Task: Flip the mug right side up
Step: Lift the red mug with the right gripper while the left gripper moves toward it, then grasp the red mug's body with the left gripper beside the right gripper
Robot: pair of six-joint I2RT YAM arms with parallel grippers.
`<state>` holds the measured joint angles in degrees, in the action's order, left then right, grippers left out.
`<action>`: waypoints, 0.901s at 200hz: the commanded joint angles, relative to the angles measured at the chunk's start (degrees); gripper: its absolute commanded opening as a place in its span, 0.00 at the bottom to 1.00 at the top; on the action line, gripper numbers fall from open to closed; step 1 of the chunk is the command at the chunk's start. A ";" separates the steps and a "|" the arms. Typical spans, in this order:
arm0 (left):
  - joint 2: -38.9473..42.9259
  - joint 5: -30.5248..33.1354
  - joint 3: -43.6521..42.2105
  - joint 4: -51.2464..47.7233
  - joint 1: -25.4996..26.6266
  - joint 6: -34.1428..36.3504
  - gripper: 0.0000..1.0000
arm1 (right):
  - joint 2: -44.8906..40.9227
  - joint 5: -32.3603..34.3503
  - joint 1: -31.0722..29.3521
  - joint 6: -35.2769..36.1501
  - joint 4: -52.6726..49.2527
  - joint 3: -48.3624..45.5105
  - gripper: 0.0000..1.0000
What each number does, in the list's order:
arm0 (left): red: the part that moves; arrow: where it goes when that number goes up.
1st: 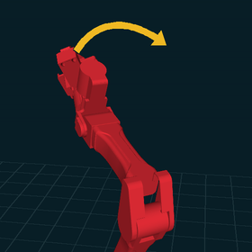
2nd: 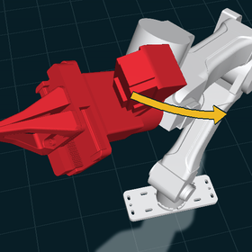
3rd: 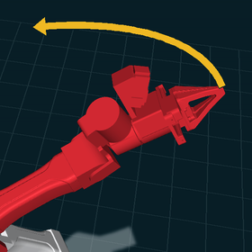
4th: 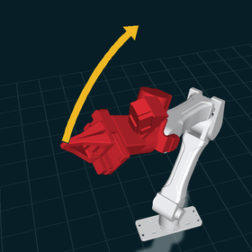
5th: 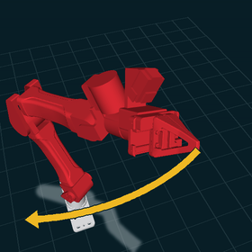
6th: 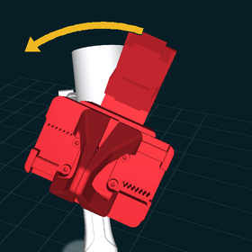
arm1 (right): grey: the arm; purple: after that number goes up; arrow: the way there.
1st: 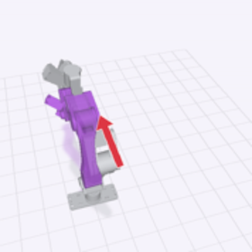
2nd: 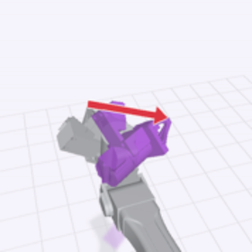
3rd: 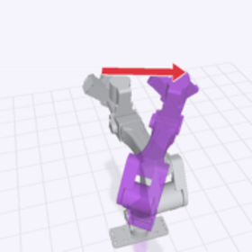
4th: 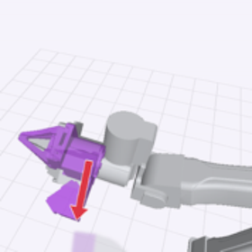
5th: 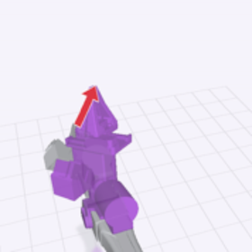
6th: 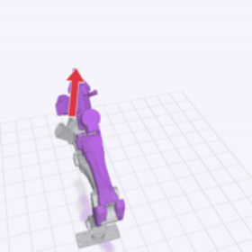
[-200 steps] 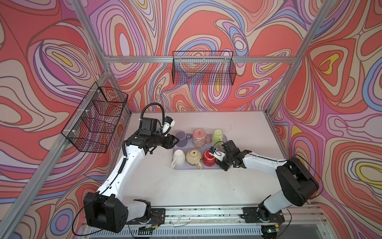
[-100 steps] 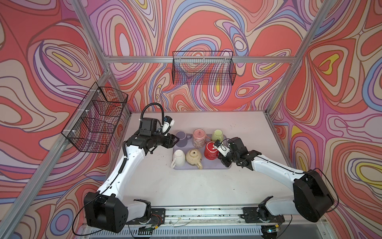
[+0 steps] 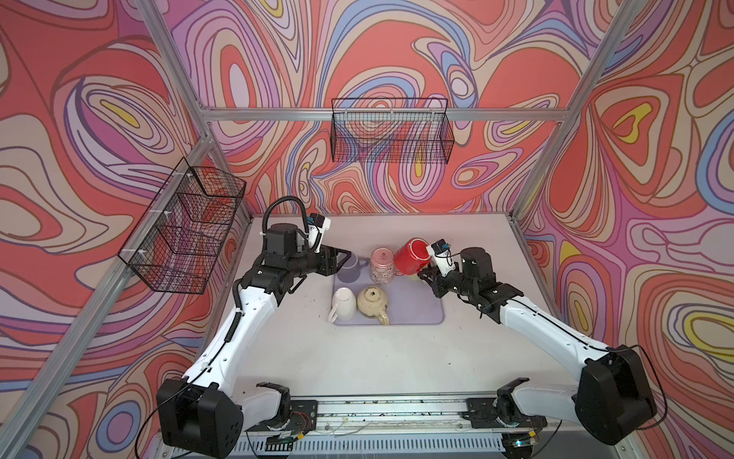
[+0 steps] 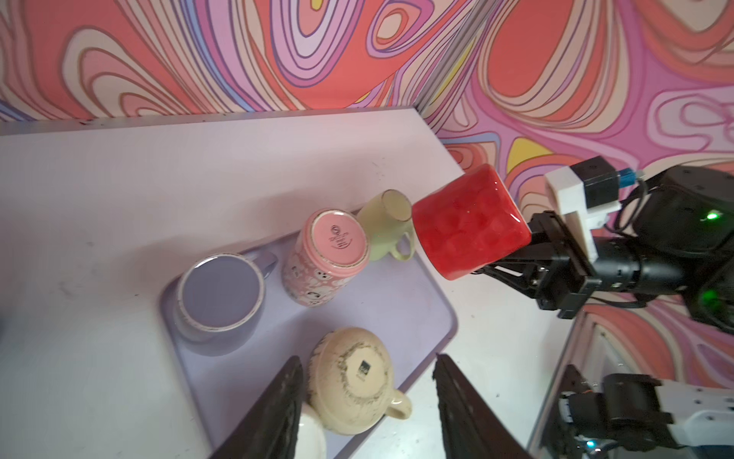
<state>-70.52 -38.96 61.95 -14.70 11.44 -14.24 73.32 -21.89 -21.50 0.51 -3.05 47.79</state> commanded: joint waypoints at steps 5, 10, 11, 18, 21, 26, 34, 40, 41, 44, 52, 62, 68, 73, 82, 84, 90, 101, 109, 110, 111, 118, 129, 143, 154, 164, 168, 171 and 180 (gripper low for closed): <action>-1.58 -6.83 -2.58 14.44 2.02 -10.80 0.56 | 0.77 -7.68 0.62 -10.86 16.95 3.25 0.00; -1.79 -6.69 -2.39 14.67 2.85 -10.44 0.56 | 1.34 -8.58 0.67 -12.17 18.76 3.46 0.00; -1.85 -6.67 -2.38 14.69 3.04 -10.40 0.56 | 1.45 -8.86 0.67 -12.41 18.95 3.50 0.00; -2.08 -6.16 -2.19 15.25 4.20 -10.20 0.56 | 2.25 -10.36 0.68 -14.01 21.38 3.88 0.00; -2.14 -6.13 -2.19 15.86 4.73 -10.18 0.56 | 2.70 -10.89 0.67 -14.76 22.46 4.01 0.00; -2.26 -6.31 -2.42 17.37 5.40 -10.83 0.56 | 3.40 -12.07 0.63 -15.92 24.38 4.06 0.00; -2.64 -6.96 -2.94 20.67 6.50 -12.43 0.56 | 4.37 -13.59 0.65 -17.64 27.23 4.23 0.00; -2.92 -7.53 -3.34 23.31 7.23 -13.86 0.56 | 5.07 -14.85 0.60 -18.77 29.09 4.25 0.00; -2.98 -7.58 -3.42 23.80 7.34 -14.14 0.56 | 5.16 -15.02 0.59 -18.96 29.25 4.25 0.00; -3.22 -7.88 -3.57 25.20 7.73 -14.87 0.56 | 5.53 -15.47 0.63 -19.50 30.33 4.24 0.00; -3.60 -8.90 -3.98 28.53 8.66 -16.37 0.56 | 6.23 -16.62 0.62 -20.88 32.78 4.03 0.00; -3.91 -10.02 -4.33 32.90 9.54 -18.02 0.56 | 6.84 -17.91 0.59 -22.13 34.77 3.97 0.00; -4.07 -10.47 -4.55 35.53 9.89 -19.00 0.56 | 7.06 -18.77 0.58 -22.73 35.14 4.22 0.00; -4.25 -10.73 -4.65 37.37 10.10 -19.62 0.56 | 7.31 -19.55 0.58 -23.25 35.51 4.25 0.00; -4.81 -11.03 -4.60 40.17 10.35 -20.63 0.56 | 7.35 -20.60 0.48 -24.21 36.80 4.09 0.00; -5.05 -11.07 -4.53 40.60 10.46 -20.76 0.56 | 7.30 -20.81 0.49 -24.48 37.17 4.03 0.00; -5.66 -11.30 -4.16 41.39 10.50 -21.07 0.56 | 7.23 -21.38 0.36 -25.13 38.08 3.88 0.00; -6.82 -11.90 -3.28 42.07 10.68 -21.44 0.56 | 6.48 -21.91 0.32 -25.87 39.07 3.55 0.00; -7.46 -11.97 -2.95 42.59 10.74 -21.44 0.56 | 5.78 -22.09 0.38 -25.91 39.00 3.48 0.00; -7.53 -11.95 -2.92 42.62 10.73 -21.40 0.56 | 5.69 -22.07 0.35 -25.91 38.95 3.47 0.00; -7.53 -11.94 -2.91 42.68 10.72 -21.38 0.56 | 5.56 -22.07 0.33 -25.91 38.93 3.46 0.00; -8.01 -11.88 -2.72 43.00 10.84 -21.40 0.56 | 5.04 -22.14 0.34 -25.83 38.68 3.40 0.00; -8.63 -11.72 -2.26 43.26 11.05 -21.37 0.56 | 4.47 -22.64 0.31 -26.06 38.56 3.41 0.00; -9.02 -11.52 -1.85 44.00 11.31 -21.52 0.56 | 4.20 -22.89 0.25 -26.17 38.16 3.45 0.00; -9.09 -11.40 -1.52 44.53 11.54 -21.53 0.56 | 4.18 -23.11 0.09 -26.25 38.19 3.45 0.00; -9.19 -11.49 -0.99 44.71 11.74 -21.54 0.57 | 4.29 -23.20 -0.19 -26.36 38.32 3.49 0.00; -9.26 -11.48 -0.83 44.73 11.86 -21.61 0.56 | 4.45 -23.27 -0.38 -26.47 38.50 3.45 0.00; -9.27 -11.43 -0.72 44.74 11.94 -21.55 0.56 | 4.60 -23.36 -0.51 -26.44 38.62 3.54 0.00; -9.28 -11.53 -0.35 44.88 12.44 -21.54 0.56 | 4.95 -23.61 -0.92 -26.45 38.72 3.79 0.00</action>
<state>-79.70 -49.50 58.83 25.85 22.94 -34.87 79.59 -43.83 -21.41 -25.63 30.59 50.11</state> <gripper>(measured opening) 0.564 0.138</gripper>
